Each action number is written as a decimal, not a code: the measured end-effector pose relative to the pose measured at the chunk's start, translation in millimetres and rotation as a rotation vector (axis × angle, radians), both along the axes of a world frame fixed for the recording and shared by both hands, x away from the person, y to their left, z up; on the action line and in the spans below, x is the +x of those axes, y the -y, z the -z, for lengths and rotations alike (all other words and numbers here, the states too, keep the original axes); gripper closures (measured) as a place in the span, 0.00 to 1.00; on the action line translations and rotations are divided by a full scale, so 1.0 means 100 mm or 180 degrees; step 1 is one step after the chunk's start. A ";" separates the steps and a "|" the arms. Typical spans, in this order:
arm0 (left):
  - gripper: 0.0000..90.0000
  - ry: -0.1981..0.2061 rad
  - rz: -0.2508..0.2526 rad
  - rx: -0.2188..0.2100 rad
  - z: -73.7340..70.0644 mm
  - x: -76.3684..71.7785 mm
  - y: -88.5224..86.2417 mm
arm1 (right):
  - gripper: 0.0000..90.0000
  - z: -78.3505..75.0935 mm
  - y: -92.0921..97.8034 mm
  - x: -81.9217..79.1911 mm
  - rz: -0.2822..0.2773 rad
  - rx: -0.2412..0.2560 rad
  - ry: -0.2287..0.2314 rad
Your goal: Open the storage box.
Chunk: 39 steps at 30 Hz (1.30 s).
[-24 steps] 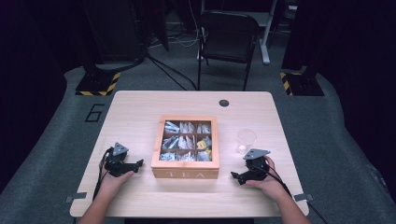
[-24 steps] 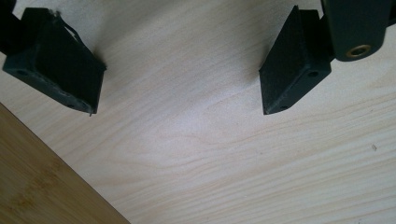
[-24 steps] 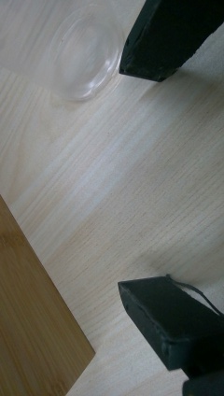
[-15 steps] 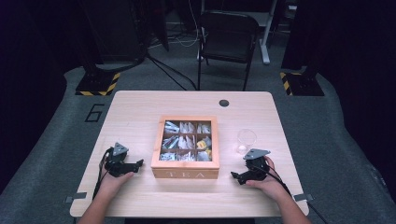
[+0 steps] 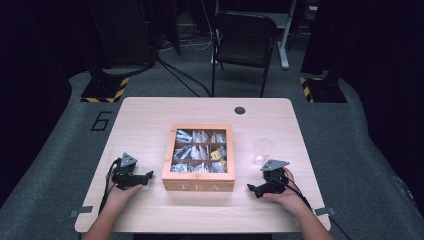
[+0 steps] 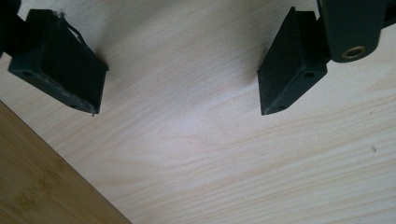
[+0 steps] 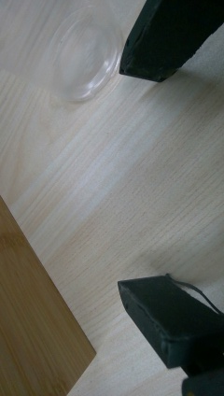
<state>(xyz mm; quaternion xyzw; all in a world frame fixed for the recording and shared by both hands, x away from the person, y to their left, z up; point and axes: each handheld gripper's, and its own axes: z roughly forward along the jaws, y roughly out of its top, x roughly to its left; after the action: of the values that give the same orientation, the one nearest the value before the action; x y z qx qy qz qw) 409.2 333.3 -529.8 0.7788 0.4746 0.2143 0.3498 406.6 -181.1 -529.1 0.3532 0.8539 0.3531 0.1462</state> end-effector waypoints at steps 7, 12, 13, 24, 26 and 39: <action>0.21 -0.0007 -0.0030 -0.0019 -0.01 0.00 -0.01 | 0.07 -0.02 0.01 0.00 0.0032 0.0007 0.0000; 0.22 0.0005 -0.0076 -0.0018 -0.01 -0.01 -0.01 | 0.18 -0.04 0.00 -0.02 -0.0025 0.0033 0.0039; 0.23 0.0005 -0.0076 -0.0018 -0.01 -0.01 -0.01 | 0.20 -0.05 -0.01 -0.02 0.0002 0.0033 0.0025; 0.31 -0.0009 -0.0060 -0.0109 -0.05 -0.04 0.00 | 0.39 -0.16 -0.02 -0.05 0.0002 0.0018 0.0090; 0.31 0.0003 -0.0048 -0.0123 -0.06 -0.05 0.01 | 0.39 -0.20 -0.03 -0.06 -0.0013 0.0009 0.0138; 0.34 0.0031 -0.0007 -0.0242 -0.14 -0.10 0.05 | 0.40 -0.34 -0.05 -0.15 0.0074 0.0121 0.0259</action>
<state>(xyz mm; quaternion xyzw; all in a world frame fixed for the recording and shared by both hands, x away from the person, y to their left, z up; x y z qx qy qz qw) 398.7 328.5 -515.8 0.7633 0.4815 0.2002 0.3813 392.0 -175.9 -495.0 0.3512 0.8362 0.3816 0.1782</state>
